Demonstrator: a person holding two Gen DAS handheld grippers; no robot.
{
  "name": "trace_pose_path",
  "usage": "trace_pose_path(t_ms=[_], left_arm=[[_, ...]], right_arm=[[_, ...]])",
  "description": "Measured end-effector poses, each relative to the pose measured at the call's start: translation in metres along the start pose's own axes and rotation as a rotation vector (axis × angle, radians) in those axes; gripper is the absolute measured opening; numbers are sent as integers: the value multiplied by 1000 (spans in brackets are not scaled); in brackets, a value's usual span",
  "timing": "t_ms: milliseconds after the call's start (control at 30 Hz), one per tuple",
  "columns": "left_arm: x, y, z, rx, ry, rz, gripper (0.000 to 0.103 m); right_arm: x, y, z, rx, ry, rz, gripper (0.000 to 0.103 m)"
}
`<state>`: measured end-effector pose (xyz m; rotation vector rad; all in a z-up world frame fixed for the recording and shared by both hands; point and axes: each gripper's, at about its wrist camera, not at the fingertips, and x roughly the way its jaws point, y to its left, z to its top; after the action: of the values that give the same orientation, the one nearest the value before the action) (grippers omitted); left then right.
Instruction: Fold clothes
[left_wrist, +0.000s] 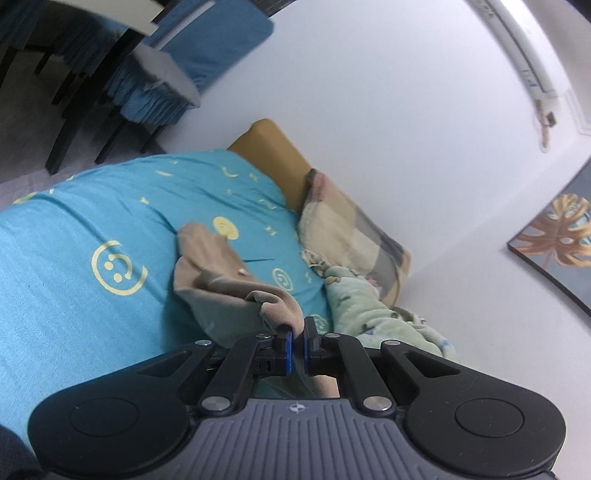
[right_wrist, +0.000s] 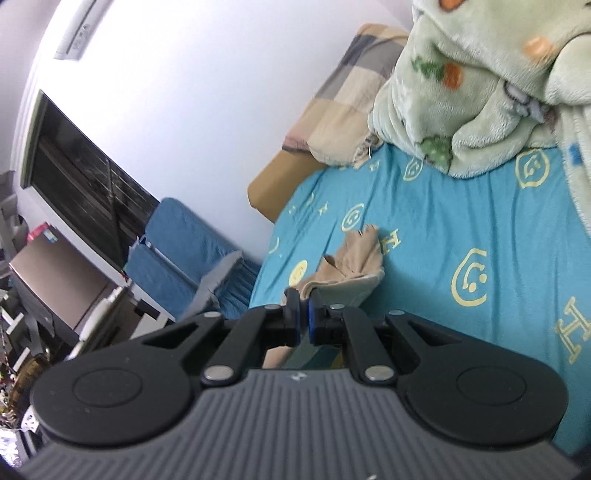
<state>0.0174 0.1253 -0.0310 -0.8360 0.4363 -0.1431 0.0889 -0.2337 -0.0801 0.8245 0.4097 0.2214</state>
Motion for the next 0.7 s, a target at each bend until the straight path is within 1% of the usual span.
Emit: trace_pose_path(t_ms=[100,233,367,467,633,700], left_arm=[[-16,-8,-5,15,-14,-27,6],[-37,-18,-14,29,-41,-53,6],[-56,-21,-21,12,-54,-62,6],[-61,-20,-21,-14,-50,-45,6],[-50,-18,-6,-49,-21,-15,6],[-41,-18,1,-53,-6,-1,6]], right_arm=[[-20,5,-4,-25,-46,6,7],[-46,17,-12,-91,-120,21,7],[-65,23,-18,-128,-159,33,7],[-66,26,-18,-132,-156,36,7],[-54,29,-10,-119,-123,43,7],[-46,30,-6,-121,-108,29,7]])
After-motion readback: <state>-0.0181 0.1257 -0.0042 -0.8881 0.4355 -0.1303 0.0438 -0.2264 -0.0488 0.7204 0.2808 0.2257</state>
